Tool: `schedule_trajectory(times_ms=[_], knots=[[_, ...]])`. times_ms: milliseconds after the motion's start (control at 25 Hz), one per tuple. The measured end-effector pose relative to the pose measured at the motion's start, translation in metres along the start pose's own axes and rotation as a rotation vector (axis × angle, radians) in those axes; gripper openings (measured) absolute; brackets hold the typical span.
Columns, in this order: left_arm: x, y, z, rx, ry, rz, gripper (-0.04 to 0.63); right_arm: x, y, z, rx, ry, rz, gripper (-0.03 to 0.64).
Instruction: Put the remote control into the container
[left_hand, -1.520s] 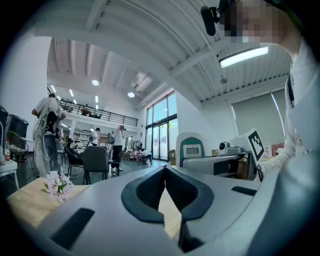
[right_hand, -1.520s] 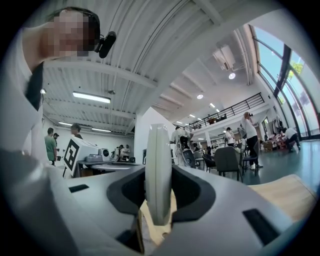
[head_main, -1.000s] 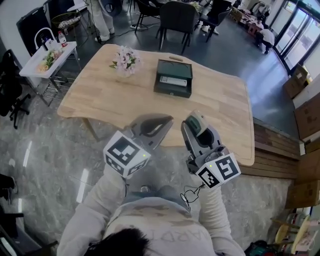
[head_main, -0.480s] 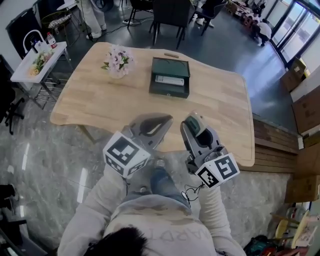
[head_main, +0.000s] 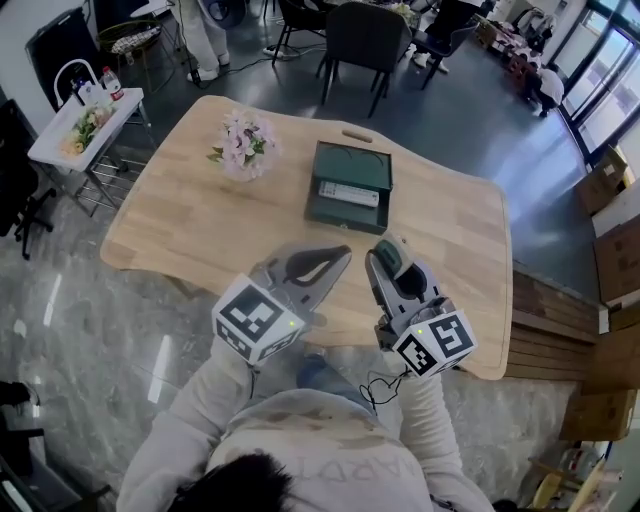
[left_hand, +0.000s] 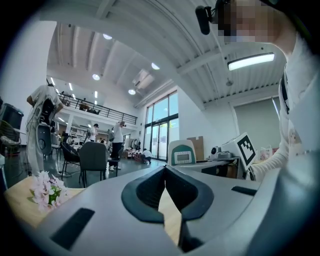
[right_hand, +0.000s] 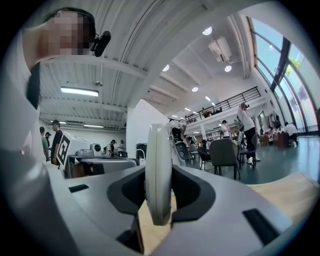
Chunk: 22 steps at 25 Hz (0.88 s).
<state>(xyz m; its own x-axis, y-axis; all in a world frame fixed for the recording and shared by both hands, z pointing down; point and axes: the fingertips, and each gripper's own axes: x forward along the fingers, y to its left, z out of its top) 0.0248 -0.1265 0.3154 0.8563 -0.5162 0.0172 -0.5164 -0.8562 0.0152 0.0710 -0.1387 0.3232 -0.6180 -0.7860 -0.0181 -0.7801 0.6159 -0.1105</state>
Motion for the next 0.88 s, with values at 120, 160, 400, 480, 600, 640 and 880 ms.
schedule_trajectory(times_ms=[120, 160, 400, 480, 600, 640, 880], knots=[[0.012, 0.015, -0.001, -0.013, -0.002, 0.013, 0.012, 0.022, -0.024, -0.007, -0.013, 0.043, 0.014, 0.118], [0.016, 0.019, -0.002, -0.014, 0.000, 0.017, 0.012, 0.030, -0.033, -0.009, -0.019, 0.059, 0.021, 0.118], [0.035, 0.048, -0.012, -0.024, 0.023, 0.074, 0.012, 0.080, -0.081, -0.036, -0.060, 0.174, 0.070, 0.118], [0.040, 0.057, -0.014, -0.030, 0.025, 0.098, 0.012, 0.097, -0.095, -0.049, -0.076, 0.221, 0.092, 0.118], [0.045, 0.067, -0.016, -0.034, 0.040, 0.131, 0.012, 0.122, -0.112, -0.070, -0.106, 0.299, 0.128, 0.118], [0.046, 0.069, -0.017, -0.035, 0.044, 0.140, 0.012, 0.129, -0.117, -0.077, -0.117, 0.326, 0.139, 0.117], [0.052, 0.083, -0.020, -0.053, 0.040, 0.192, 0.012, 0.171, -0.152, -0.132, -0.190, 0.513, 0.194, 0.118]])
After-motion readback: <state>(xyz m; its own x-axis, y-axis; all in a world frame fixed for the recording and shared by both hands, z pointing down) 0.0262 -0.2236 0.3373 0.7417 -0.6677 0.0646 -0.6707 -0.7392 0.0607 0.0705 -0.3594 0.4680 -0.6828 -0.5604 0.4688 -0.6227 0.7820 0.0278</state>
